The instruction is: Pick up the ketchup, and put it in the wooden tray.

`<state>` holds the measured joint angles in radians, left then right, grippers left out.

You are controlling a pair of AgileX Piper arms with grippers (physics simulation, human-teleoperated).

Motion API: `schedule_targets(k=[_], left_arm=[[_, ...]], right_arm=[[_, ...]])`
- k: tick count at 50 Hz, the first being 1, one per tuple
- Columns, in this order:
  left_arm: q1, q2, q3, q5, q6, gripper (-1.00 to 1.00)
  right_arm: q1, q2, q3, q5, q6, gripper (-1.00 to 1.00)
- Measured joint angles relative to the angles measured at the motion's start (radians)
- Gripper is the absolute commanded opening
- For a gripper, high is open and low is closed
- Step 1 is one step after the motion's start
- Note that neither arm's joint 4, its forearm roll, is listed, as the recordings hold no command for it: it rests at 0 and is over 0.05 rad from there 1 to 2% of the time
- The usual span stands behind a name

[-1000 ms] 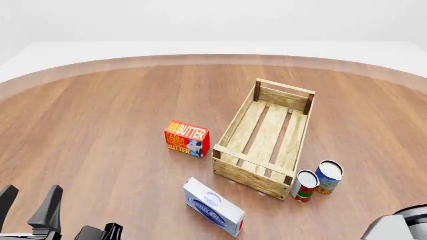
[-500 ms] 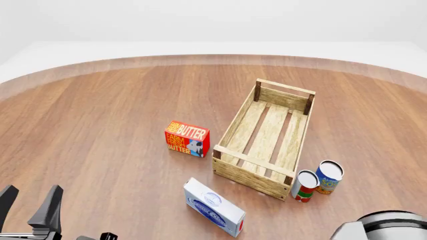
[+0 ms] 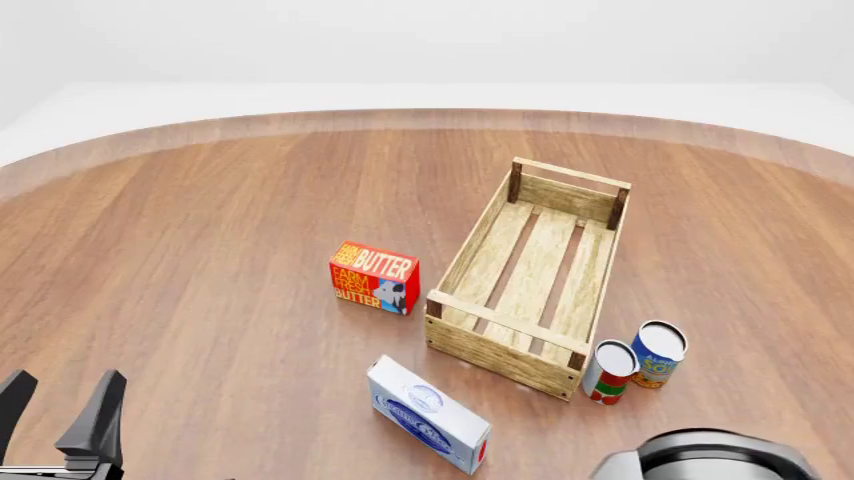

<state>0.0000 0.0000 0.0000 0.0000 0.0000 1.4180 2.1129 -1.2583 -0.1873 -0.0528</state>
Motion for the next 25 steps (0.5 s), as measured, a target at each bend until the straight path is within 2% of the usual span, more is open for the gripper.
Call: schedule_targets(k=[7,8,25], left_arm=[[0.0,0.0,0.0,0.0,0.0,1.0],[0.0,0.0,0.0,0.0,0.0,1.0],[0.0,0.0,0.0,0.0,0.0,1.0]], right_arm=[[-0.003,0.013,-0.002,-0.005,0.001,1.0],[-0.003,0.014,-0.002,-0.005,0.001,-1.0],[-0.01,-0.016,0.063,-0.051,-0.009,-1.0]])
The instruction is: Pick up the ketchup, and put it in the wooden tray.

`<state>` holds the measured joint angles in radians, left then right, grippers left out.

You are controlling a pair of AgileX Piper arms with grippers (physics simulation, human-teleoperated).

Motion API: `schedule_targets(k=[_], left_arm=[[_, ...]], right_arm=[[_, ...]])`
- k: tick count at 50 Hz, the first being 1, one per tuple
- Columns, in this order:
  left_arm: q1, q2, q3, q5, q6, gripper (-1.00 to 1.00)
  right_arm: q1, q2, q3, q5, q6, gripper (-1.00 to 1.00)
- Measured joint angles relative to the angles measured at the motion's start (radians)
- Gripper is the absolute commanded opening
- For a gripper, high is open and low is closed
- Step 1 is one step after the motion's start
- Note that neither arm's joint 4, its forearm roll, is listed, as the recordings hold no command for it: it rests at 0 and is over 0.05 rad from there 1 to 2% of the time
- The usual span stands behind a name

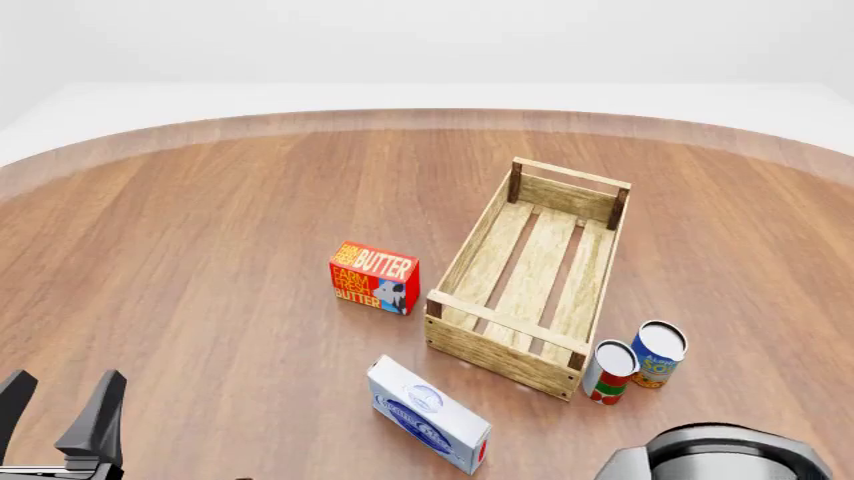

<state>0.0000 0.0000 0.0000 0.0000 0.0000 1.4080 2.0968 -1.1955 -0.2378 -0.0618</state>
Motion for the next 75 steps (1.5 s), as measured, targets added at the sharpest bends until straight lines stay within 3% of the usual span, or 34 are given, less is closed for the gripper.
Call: schedule_targets(k=[25,45,75], left_arm=[[0.0,0.0,0.0,0.0,0.0,1.0],[0.0,0.0,0.0,0.0,0.0,1.0],[0.0,0.0,0.0,0.0,0.0,1.0]], right_arm=[[-0.014,-0.097,0.147,-0.079,0.008,-1.0],[-0.086,-0.197,0.287,-0.132,0.001,-1.0],[-0.237,-0.463,0.319,0.079,-0.046,-1.0]])
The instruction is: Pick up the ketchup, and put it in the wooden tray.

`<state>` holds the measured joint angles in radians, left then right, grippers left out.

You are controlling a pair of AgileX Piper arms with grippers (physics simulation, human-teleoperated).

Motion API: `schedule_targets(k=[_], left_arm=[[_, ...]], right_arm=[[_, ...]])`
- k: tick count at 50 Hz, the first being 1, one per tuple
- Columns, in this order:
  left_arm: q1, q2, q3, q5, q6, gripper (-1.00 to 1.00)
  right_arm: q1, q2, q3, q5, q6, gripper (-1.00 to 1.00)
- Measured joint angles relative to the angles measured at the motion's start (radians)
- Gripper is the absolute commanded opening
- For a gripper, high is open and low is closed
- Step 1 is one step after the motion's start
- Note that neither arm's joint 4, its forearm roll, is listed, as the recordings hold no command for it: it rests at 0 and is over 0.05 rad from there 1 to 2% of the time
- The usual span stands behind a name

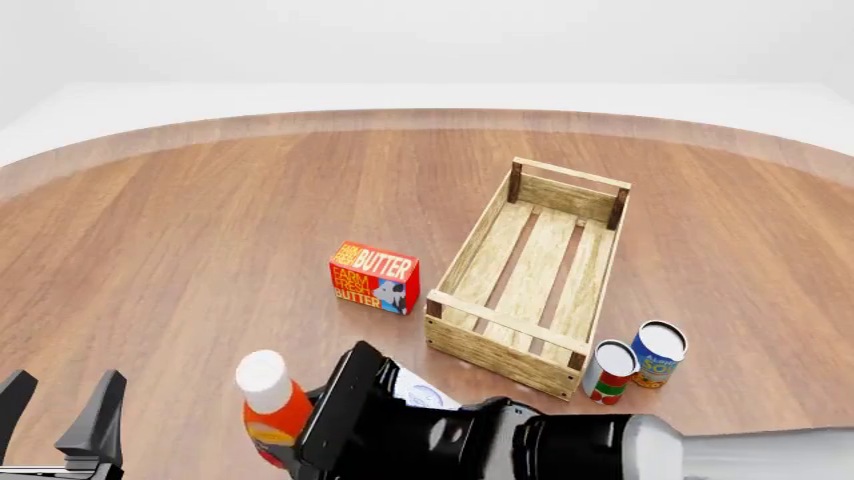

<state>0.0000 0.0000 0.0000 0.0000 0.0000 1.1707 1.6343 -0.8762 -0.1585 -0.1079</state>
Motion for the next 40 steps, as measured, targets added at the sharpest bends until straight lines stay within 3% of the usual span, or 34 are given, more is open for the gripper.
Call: schedule_targets(k=[25,40], left_arm=[[0.0,0.0,0.0,0.0,0.0,1.0],[0.0,0.0,0.0,0.0,0.0,1.0]], right_arm=[[-0.216,-0.18,-0.045,0.202,-0.064,-1.0],[-0.398,-0.247,-0.045,0.251,-0.092,-1.0]])
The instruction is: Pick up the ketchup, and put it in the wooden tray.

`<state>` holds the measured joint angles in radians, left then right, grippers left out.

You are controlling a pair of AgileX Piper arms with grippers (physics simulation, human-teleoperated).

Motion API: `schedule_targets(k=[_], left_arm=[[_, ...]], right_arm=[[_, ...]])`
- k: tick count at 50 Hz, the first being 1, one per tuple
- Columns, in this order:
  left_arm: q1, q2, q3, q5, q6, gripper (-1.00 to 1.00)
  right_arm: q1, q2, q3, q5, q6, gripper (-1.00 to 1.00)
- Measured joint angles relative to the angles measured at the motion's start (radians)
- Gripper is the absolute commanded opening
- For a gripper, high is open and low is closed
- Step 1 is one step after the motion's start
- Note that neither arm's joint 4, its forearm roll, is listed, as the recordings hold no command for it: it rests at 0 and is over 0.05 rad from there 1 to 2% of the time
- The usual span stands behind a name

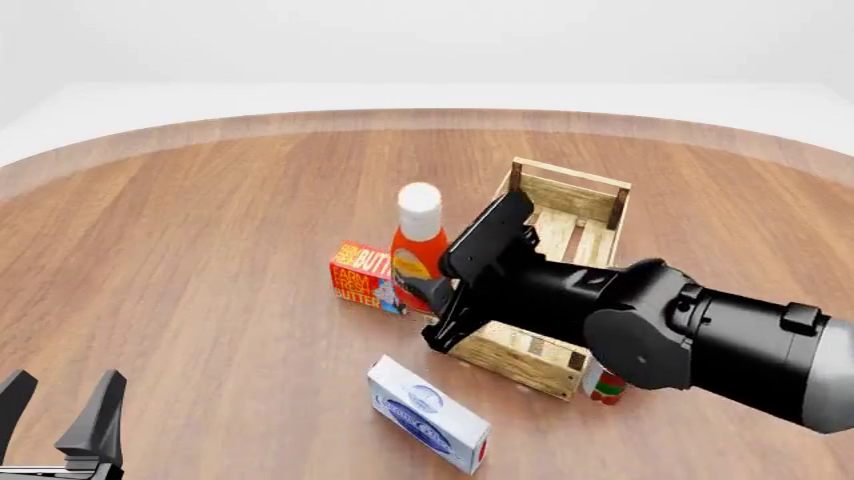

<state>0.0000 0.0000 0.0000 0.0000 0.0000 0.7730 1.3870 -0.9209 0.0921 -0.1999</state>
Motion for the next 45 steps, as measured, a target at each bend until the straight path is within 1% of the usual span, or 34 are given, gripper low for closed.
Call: schedule_targets(k=[13,26,35,45], left_arm=[[0.0,0.0,0.0,0.0,0.0,1.0],[0.0,0.0,0.0,0.0,0.0,1.0],[0.0,0.0,0.0,0.0,0.0,1.0],[0.0,0.0,0.0,0.0,0.0,1.0]], right_arm=[[-0.169,-0.019,0.007,0.017,-0.019,-1.0],[-0.337,0.01,0.004,0.02,-0.028,-1.0],[-0.417,0.067,-0.006,0.0,-0.022,-1.0],[-0.473,0.15,-0.041,-0.024,-0.018,-1.0]])
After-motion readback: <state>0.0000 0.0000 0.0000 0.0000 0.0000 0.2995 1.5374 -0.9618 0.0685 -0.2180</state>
